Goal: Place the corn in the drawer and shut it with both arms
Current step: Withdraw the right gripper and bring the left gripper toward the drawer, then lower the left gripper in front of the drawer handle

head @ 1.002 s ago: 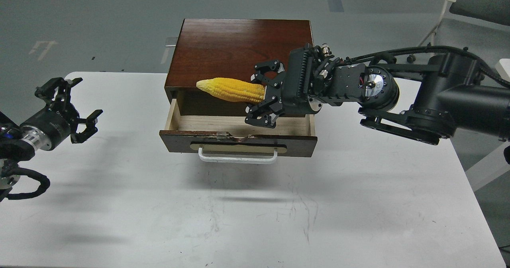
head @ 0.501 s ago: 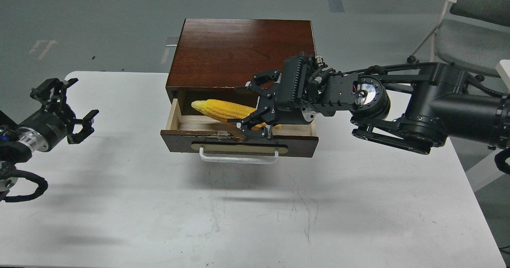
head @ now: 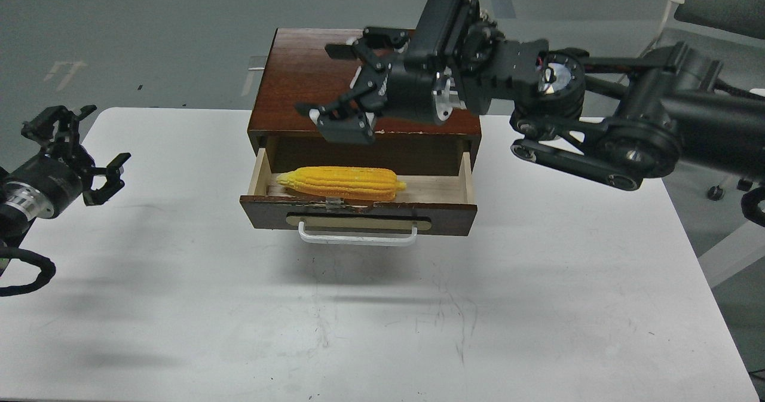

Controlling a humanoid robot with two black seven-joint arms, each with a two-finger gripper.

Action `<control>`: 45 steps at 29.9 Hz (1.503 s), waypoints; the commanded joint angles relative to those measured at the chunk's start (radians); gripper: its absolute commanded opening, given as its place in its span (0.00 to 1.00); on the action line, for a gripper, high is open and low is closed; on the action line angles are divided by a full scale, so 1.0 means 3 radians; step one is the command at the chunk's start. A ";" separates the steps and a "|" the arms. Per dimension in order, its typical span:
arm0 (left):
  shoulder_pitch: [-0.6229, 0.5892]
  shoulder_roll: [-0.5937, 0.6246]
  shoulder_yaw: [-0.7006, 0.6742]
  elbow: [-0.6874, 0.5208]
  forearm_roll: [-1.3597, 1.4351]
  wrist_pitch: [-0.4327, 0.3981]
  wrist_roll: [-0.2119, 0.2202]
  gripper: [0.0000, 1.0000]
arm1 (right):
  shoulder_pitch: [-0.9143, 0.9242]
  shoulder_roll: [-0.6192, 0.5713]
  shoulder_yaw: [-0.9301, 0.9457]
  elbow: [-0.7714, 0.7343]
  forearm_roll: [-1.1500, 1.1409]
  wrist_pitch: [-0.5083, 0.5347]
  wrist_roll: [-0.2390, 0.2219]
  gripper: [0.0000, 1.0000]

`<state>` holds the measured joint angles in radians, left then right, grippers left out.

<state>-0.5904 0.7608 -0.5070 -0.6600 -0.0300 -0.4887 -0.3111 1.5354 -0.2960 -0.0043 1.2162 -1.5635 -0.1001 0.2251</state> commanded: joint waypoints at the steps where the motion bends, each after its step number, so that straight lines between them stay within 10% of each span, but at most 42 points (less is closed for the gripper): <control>1: -0.0016 0.0066 -0.0054 0.0001 0.0013 0.0000 0.0009 0.98 | 0.0235 -0.0046 0.0193 -0.0030 0.0986 0.0012 -0.0167 0.96; 5: -0.0062 0.0204 -0.0069 -0.0004 0.0059 0.0000 -0.0118 0.98 | 0.0159 -0.0540 0.0515 -0.0030 0.2537 0.0266 -0.0647 0.96; 9: -0.0123 0.0266 -0.0048 -0.0004 0.0146 0.0000 -0.0200 0.98 | 0.0072 -0.0726 0.0546 -0.0081 0.3079 0.0451 -0.0771 0.96; 11: -0.0373 0.0470 -0.0053 -0.0019 0.0941 0.0000 -0.0470 0.98 | -0.0269 -0.1409 0.0541 -0.0371 0.4365 0.1282 -0.1072 0.96; 16: -0.0415 0.0863 -0.0059 -0.0584 0.1602 0.0000 -0.0592 0.98 | -0.0841 -0.1896 0.0582 -0.0516 0.4689 0.1963 -0.1057 0.96; 24: -0.0481 0.1186 -0.0150 -0.1863 0.2516 0.0000 -0.0592 0.98 | -0.1722 -0.2030 0.0986 -0.0567 0.4767 0.1963 -0.0873 0.96; 32: -0.0609 0.1033 -0.0279 -0.3158 0.3817 0.0689 -0.0592 0.96 | -0.1799 -0.1979 0.0986 -0.0592 0.4762 0.1963 -0.0715 0.96; 35: -0.0691 0.0967 -0.0258 -0.3353 0.3873 0.0413 -0.0592 0.76 | -0.1799 -0.1979 0.0991 -0.0592 0.4762 0.1963 -0.0684 0.96; 38: -0.0808 0.0641 -0.0243 -0.3358 0.4077 0.0030 -0.0592 0.03 | -0.1805 -0.1979 0.0991 -0.0597 0.4762 0.1963 -0.0653 0.96; 45: -0.0762 0.0593 -0.0192 -0.3424 0.4278 0.0000 -0.0592 0.00 | -0.1902 -0.1953 0.0966 -0.0618 0.4731 0.1878 -0.0648 0.96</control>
<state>-0.8283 0.9248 -0.5759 -1.6693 1.2497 -0.4871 -0.4890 0.9800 -0.8875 0.2893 1.0331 -0.1377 0.4843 0.0304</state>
